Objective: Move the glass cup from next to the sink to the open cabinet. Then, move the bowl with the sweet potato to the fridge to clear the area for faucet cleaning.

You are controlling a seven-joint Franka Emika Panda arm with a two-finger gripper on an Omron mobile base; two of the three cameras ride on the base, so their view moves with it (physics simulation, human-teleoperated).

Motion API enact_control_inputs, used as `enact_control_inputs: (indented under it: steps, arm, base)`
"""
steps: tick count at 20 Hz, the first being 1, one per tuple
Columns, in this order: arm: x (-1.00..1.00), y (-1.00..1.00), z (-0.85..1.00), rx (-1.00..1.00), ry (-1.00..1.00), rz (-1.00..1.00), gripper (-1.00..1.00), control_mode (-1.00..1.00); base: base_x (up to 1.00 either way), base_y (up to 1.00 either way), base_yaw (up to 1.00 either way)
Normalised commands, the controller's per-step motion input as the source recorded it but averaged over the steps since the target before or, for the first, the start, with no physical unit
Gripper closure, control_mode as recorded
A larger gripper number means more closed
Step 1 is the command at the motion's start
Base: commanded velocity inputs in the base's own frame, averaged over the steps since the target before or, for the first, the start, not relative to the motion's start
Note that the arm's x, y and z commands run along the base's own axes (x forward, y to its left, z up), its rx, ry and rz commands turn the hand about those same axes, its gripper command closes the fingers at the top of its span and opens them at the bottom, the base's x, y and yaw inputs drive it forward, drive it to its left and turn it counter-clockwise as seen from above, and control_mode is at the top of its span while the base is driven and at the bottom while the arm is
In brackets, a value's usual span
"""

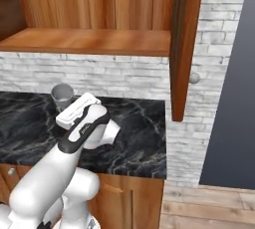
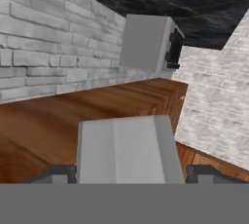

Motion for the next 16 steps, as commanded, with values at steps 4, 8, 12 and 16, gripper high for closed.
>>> enact_control_inputs:
  steps: [4, 8, 12, 16]
  arm:
    - [0.00, 0.00, 0.00, 0.00, 0.00, 0.00, 1.00, 1.00]
    - [0.00, 0.00, 0.00, 0.00, 0.00, 0.00, 1.00, 1.00]
    - [-0.35, 0.00, 0.84, 0.00, -0.15, -0.01, 1.00, -1.00]
    - [-0.29, 0.00, 1.00, 0.00, -0.03, -0.12, 1.00, -1.00]
  base:
    - [0.75, 0.03, -0.09]
    - [0.04, 0.00, 0.00]
    - [0.00, 0.00, 0.00]
    - [0.00, 0.00, 0.00]
